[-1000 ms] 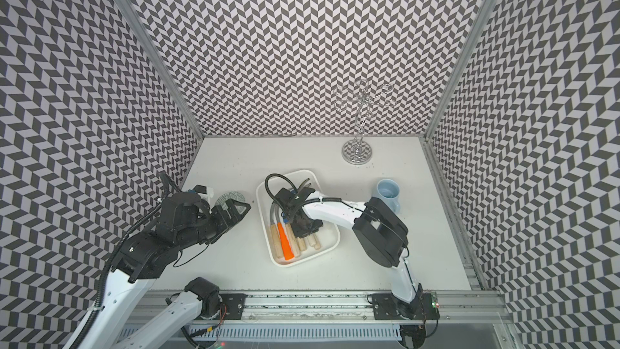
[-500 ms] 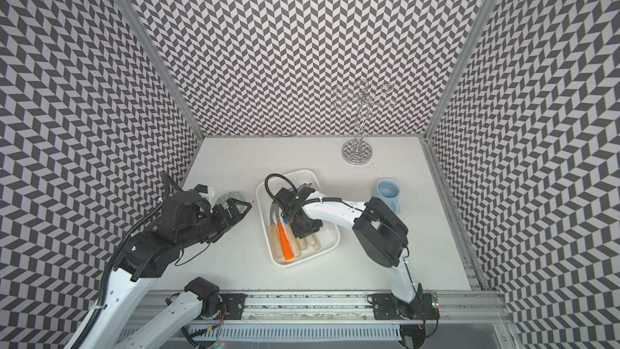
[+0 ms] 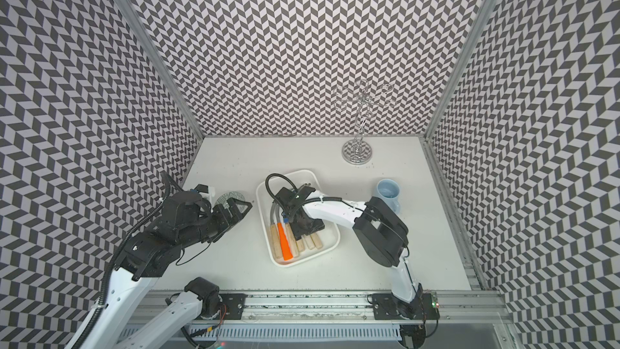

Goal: Put small sickles into storage boxes
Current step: Place the sickle in the storage box.

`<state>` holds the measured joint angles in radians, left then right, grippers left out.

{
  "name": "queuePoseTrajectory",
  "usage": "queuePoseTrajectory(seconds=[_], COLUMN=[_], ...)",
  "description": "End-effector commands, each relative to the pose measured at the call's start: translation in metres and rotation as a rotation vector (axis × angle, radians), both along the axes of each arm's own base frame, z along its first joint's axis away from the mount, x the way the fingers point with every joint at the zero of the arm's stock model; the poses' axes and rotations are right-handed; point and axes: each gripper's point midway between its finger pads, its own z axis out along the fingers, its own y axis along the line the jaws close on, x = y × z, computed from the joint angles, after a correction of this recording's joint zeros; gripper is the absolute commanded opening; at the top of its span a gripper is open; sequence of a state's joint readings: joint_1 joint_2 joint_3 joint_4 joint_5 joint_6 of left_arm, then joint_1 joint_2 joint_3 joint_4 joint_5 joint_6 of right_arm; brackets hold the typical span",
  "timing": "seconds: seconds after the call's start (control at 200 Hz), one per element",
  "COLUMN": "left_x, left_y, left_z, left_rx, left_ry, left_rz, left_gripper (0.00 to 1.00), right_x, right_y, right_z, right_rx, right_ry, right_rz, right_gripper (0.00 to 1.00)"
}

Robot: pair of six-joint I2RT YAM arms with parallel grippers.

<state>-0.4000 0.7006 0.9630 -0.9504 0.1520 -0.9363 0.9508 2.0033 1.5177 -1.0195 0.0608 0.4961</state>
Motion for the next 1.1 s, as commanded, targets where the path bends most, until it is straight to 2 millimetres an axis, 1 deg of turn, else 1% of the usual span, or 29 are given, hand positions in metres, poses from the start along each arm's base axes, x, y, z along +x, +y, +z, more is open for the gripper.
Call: queuePoseTrajectory(seconds=[0.0,0.04,0.115,0.13,0.285,0.361,0.431,0.516,0.616,0.661,0.731,0.781,0.836,0.916,0.956,0.991,1.052,1.092], left_x=[0.003,0.003,0.003,0.004,0.003,0.003,0.005,0.007,0.011,0.014,0.020,0.025,0.031,0.042,0.047,0.052,0.062,0.068], left_y=[0.000,0.000,0.000,0.000,0.002,0.003,0.008,0.017,0.025,0.025,0.025,0.026,0.025,0.021,0.022,0.022,0.021,0.018], left_z=[0.001,0.002,0.001,0.001,-0.002,0.000,0.007,0.028,0.043,0.044,0.036,0.035,0.037,0.048,0.061,0.073,0.093,0.106], left_rx=[-0.007,-0.008,-0.004,-0.004,-0.007,-0.014,-0.014,-0.024,-0.031,-0.023,0.018,0.042,0.051,0.056,0.061,0.069,0.087,0.112], left_ry=[-0.014,-0.015,-0.014,-0.015,-0.008,-0.013,-0.027,-0.094,-0.134,-0.131,-0.095,-0.093,-0.113,-0.169,-0.218,-0.269,-0.376,-0.465], left_rz=[0.004,0.003,0.003,0.004,0.016,0.025,0.060,0.107,0.161,0.161,0.159,0.157,0.150,0.132,0.128,0.126,0.117,0.087], left_gripper=[1.00,1.00,1.00,1.00,1.00,1.00,1.00,1.00,1.00,1.00,1.00,1.00,1.00,1.00,1.00,1.00,1.00,1.00], right_x=[0.012,0.013,0.016,0.016,0.021,0.022,0.023,0.022,0.019,0.019,0.019,0.021,0.023,0.033,0.039,0.043,0.051,0.053], right_y=[-0.001,-0.003,-0.006,-0.005,-0.002,-0.003,-0.002,0.007,0.017,0.018,0.021,0.020,0.014,-0.004,-0.017,-0.030,-0.055,-0.069], right_z=[0.023,0.025,0.030,0.032,0.052,0.059,0.068,0.090,0.123,0.137,0.159,0.173,0.185,0.201,0.208,0.219,0.243,0.263], right_rx=[0.028,0.032,0.049,0.056,0.120,0.128,0.151,0.236,0.358,0.400,0.476,0.519,0.546,0.540,0.523,0.517,0.527,0.570], right_ry=[-0.051,-0.055,-0.058,-0.060,-0.081,-0.081,-0.097,-0.127,-0.170,-0.197,-0.225,-0.251,-0.281,-0.351,-0.403,-0.459,-0.584,-0.671], right_rz=[-0.004,-0.005,-0.003,-0.001,0.010,0.010,0.014,0.043,0.071,0.073,0.077,0.070,0.056,0.005,-0.040,-0.079,-0.164,-0.206], right_gripper=[0.76,0.82,0.98,1.00,1.00,1.00,1.00,1.00,1.00,1.00,1.00,1.00,1.00,1.00,1.00,1.00,1.00,1.00])
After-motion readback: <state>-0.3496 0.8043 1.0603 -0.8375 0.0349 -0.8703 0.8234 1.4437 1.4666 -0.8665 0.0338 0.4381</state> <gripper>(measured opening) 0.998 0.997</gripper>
